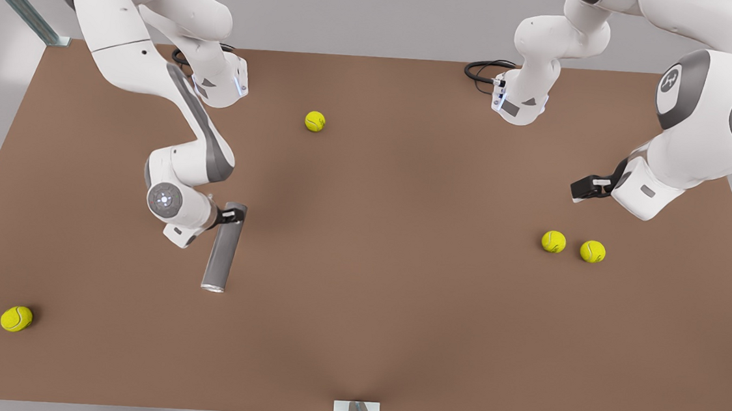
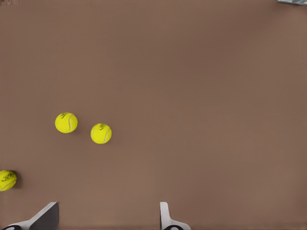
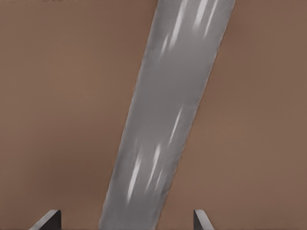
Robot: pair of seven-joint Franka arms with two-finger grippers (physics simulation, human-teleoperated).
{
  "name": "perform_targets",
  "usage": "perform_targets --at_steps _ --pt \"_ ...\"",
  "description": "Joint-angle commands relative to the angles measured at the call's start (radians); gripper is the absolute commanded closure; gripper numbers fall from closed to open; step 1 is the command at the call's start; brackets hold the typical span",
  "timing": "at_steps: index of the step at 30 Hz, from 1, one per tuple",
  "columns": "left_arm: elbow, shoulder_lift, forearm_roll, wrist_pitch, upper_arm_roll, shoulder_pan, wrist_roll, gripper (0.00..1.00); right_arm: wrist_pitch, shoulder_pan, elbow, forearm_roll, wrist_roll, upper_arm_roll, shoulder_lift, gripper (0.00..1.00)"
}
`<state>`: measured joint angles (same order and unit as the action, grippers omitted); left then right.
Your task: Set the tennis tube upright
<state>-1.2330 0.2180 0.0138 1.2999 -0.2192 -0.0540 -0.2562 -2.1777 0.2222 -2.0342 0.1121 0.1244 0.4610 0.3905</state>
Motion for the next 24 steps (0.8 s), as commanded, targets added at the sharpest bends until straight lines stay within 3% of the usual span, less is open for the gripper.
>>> perform_targets --at_steps 1,24 --pt "0.001 -0.002 0.002 -0.002 -0.002 0.000 0.072 0.00 -0.056 0.005 0.002 0.001 0.169 -0.001 0.017 0.00" --pt "0.000 -0.003 0.005 -0.011 -0.002 -0.006 0.072 0.00 -0.189 0.000 0.008 0.029 0.250 -0.038 0.160 0.00"
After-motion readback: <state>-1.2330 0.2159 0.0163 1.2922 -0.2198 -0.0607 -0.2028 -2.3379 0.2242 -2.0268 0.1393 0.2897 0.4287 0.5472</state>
